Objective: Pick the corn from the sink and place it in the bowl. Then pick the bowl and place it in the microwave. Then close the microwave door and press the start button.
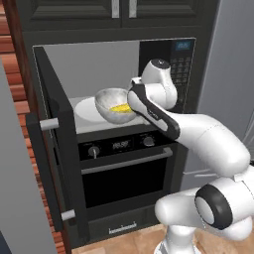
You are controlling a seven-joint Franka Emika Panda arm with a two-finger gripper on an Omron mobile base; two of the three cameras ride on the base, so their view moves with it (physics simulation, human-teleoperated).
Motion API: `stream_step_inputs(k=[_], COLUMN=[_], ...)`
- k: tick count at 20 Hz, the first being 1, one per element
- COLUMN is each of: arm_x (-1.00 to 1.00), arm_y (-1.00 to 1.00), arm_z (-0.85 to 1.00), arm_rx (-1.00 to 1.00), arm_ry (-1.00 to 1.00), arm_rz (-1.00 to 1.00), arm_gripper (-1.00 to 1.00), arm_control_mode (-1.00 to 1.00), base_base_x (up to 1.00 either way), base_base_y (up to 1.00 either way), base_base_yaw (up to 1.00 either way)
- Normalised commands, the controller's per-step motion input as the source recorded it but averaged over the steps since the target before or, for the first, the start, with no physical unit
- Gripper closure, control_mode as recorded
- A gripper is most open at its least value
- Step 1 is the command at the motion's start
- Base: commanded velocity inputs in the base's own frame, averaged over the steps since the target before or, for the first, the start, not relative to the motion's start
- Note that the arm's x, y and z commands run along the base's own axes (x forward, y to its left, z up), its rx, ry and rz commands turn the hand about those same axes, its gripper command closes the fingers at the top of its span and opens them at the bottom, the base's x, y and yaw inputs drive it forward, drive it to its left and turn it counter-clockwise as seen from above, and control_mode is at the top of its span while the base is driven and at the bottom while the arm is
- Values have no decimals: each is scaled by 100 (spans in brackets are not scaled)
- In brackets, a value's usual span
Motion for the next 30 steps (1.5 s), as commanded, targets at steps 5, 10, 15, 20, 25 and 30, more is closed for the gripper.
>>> stream_step_inputs(k=[5,10,15,20,25,30], arm_x=[87,49,60,51,-2,-40], arm_y=[24,27,20,4,0,1], arm_z=[-21,-15,-4,-13,-8,35], arm_rx=[-5,-1,0,0,0,0], arm_ry=[0,-1,-6,-11,0,-8], arm_rz=[0,0,0,0,0,1], arm_gripper=[100,100,100,100,-100,-100], arm_control_mode=[-100,-100,-100,-100,-100,-100], base_base_x=[0,0,0,0,0,0], base_base_y=[0,0,0,0,0,0], base_base_yaw=[0,0,0,0,0,0])
